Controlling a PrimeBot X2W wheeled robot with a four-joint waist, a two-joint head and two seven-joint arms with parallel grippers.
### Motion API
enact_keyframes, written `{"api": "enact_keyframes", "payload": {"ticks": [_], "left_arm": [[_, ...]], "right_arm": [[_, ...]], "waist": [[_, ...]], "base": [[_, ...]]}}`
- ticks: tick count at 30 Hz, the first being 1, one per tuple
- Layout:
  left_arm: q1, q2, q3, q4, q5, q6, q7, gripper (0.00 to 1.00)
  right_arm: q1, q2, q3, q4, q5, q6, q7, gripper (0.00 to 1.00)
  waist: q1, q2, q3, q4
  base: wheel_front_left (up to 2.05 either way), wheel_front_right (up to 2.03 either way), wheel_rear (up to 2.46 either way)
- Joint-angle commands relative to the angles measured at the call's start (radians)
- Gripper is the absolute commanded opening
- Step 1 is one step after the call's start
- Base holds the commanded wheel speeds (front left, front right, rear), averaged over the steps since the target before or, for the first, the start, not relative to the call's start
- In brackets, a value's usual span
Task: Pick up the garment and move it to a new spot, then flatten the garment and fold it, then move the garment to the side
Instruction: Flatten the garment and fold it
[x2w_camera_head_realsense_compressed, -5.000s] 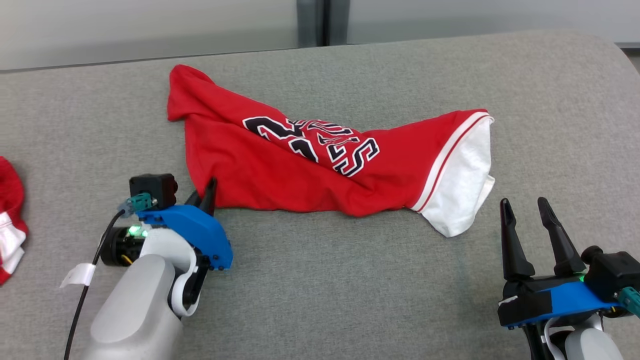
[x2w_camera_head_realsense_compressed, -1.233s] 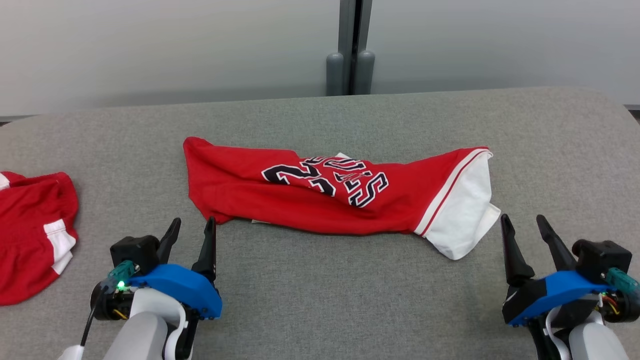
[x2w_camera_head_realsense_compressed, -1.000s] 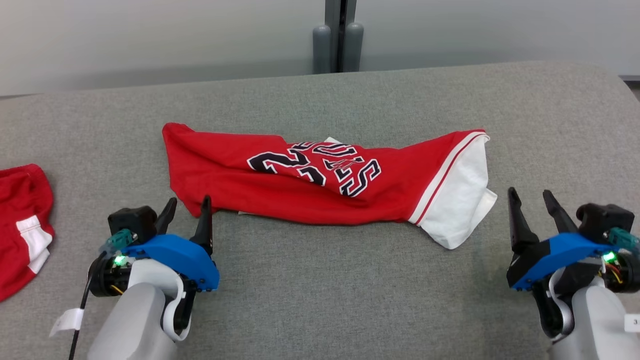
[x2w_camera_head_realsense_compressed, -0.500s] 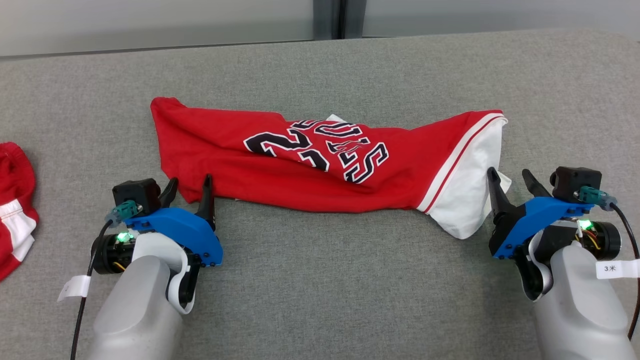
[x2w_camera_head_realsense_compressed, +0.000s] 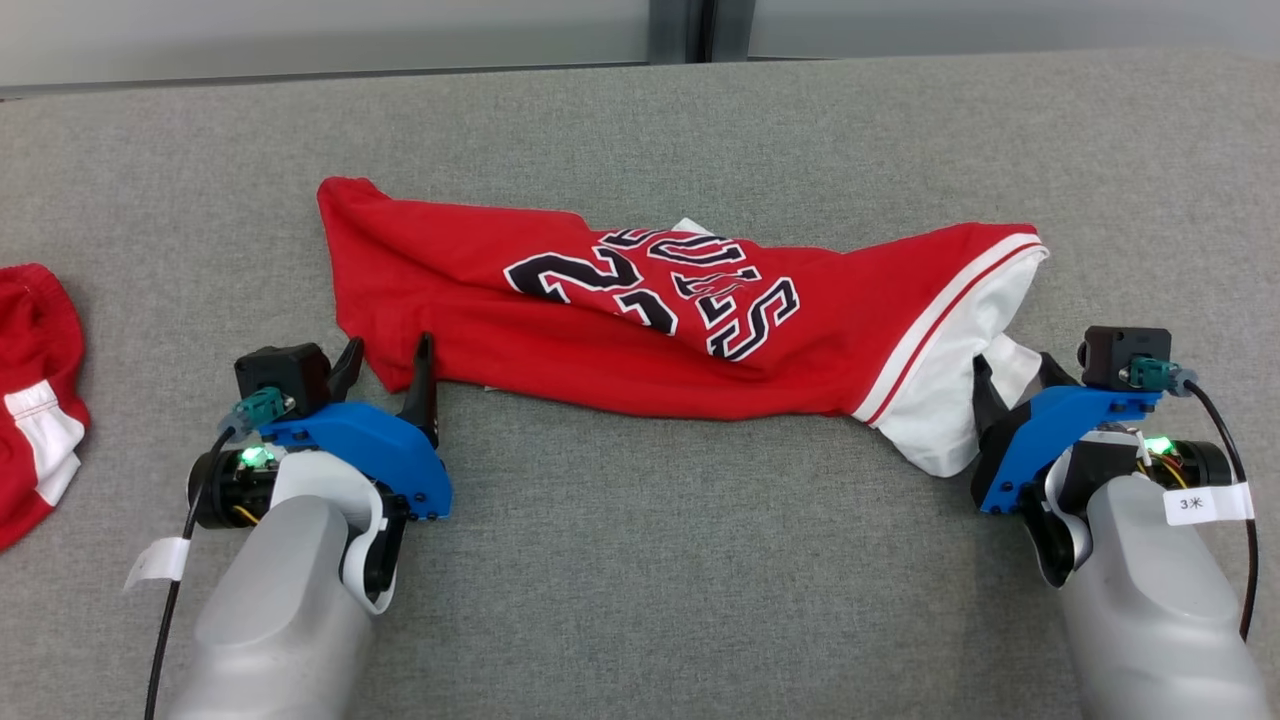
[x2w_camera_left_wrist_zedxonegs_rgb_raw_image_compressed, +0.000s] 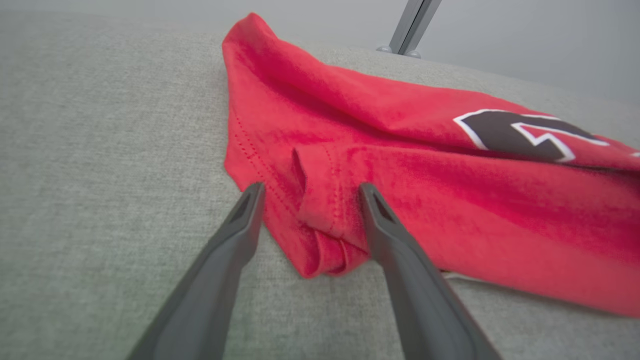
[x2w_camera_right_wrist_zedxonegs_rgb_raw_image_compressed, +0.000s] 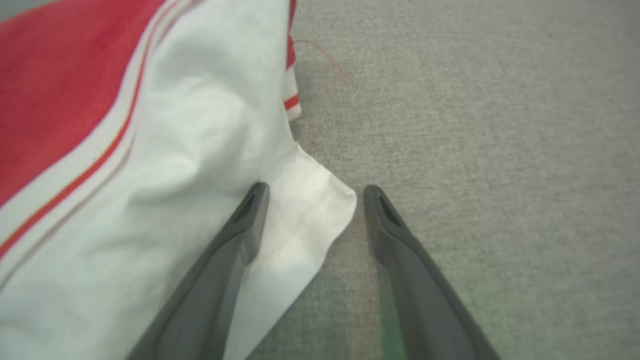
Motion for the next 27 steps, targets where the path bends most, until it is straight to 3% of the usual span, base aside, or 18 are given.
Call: {"api": "enact_keyframes", "payload": {"ticks": [1, 5, 6, 7, 9, 10, 15, 20, 24, 27], "left_arm": [[-0.021, 0.000, -0.005, 0.004, 0.000, -0.003, 0.001, 1.00], [-0.036, -0.002, -0.014, 0.015, -0.003, -0.010, 0.004, 1.00], [-0.037, -0.002, -0.017, 0.018, -0.004, -0.012, 0.000, 0.98], [-0.037, -0.001, -0.020, 0.020, -0.002, -0.013, -0.004, 0.69], [-0.038, 0.002, -0.024, 0.020, 0.004, -0.012, -0.017, 0.22], [-0.038, 0.002, -0.026, 0.021, 0.004, -0.012, -0.021, 0.00], [-0.025, 0.007, -0.033, 0.005, 0.014, -0.009, -0.061, 0.00], [0.009, 0.009, -0.033, -0.054, 0.014, -0.013, -0.100, 0.00], [0.061, 0.010, -0.014, -0.163, -0.006, -0.020, -0.115, 0.00], [0.112, 0.019, 0.002, -0.264, -0.032, -0.022, -0.113, 0.00]], "right_arm": [[0.003, 0.001, 0.004, 0.031, -0.009, 0.000, 0.014, 1.00], [0.001, 0.005, 0.017, 0.086, -0.007, 0.000, 0.025, 0.97], [0.001, 0.005, 0.020, 0.095, -0.007, 0.000, 0.022, 0.57], [0.001, 0.005, 0.022, 0.103, -0.005, 0.000, 0.022, 0.26], [-0.001, 0.006, 0.024, 0.115, -0.004, 0.000, 0.019, 0.00], [-0.001, 0.006, 0.026, 0.119, -0.004, 0.000, 0.017, 0.00], [0.003, 0.006, 0.025, 0.115, 0.011, 0.000, -0.014, 0.00], [0.016, 0.004, 0.032, 0.060, 0.098, 0.000, -0.076, 0.00], [0.052, -0.003, 0.023, -0.072, 0.171, 0.000, -0.129, 0.00], [0.109, -0.002, 0.017, -0.236, 0.225, 0.000, -0.129, 0.00]], "waist": [[0.0001, -0.0002, 0.002, 0.000], [0.0001, -0.0002, 0.007, -0.001], [0.0001, -0.0002, 0.008, -0.002], [0.0001, -0.0002, 0.009, -0.002], [0.0001, -0.0002, 0.010, -0.002], [0.0001, -0.0002, 0.011, -0.002], [0.0001, -0.0002, 0.006, 0.001], [0.0001, -0.0002, -0.023, 0.005], [0.0001, -0.0002, -0.060, 0.006], [0.0001, -0.0002, -0.089, 0.001]], "base": [[0.00, 0.00, 0.00], [0.00, 0.00, 0.00], [0.00, 0.00, 0.00], [0.00, 0.00, 0.00], [0.00, 0.00, 0.00], [0.00, 0.00, 0.00], [0.00, 0.00, 0.00], [0.00, 0.00, 0.00], [0.00, 0.00, 0.00], [0.00, 0.00, 0.00]]}}
